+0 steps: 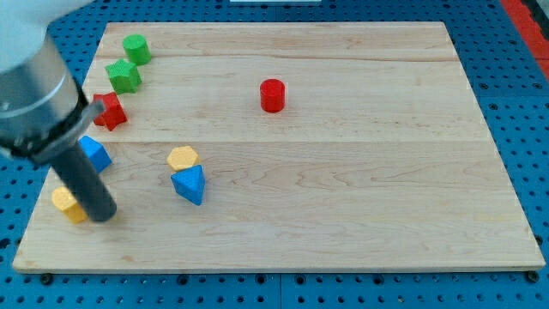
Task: Slide the blue triangle to the right of the yellow heart
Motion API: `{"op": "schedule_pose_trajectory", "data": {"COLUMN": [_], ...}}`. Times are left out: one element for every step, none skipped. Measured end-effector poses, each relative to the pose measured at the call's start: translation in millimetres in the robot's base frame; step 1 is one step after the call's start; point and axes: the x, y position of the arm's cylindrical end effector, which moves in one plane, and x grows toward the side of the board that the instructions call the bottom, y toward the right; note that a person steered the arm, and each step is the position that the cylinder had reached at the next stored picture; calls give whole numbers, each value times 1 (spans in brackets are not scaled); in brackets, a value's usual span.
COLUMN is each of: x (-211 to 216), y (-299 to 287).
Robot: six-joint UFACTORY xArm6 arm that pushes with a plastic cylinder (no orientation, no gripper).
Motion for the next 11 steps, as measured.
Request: {"op": "schedule_pose_trajectory", "data": {"x": [18, -4, -12, 25, 10, -3, -48, -71, -37, -41, -68], "y": [-15, -57, -56, -30, 51, 119, 151, 146, 103, 88, 90]}}
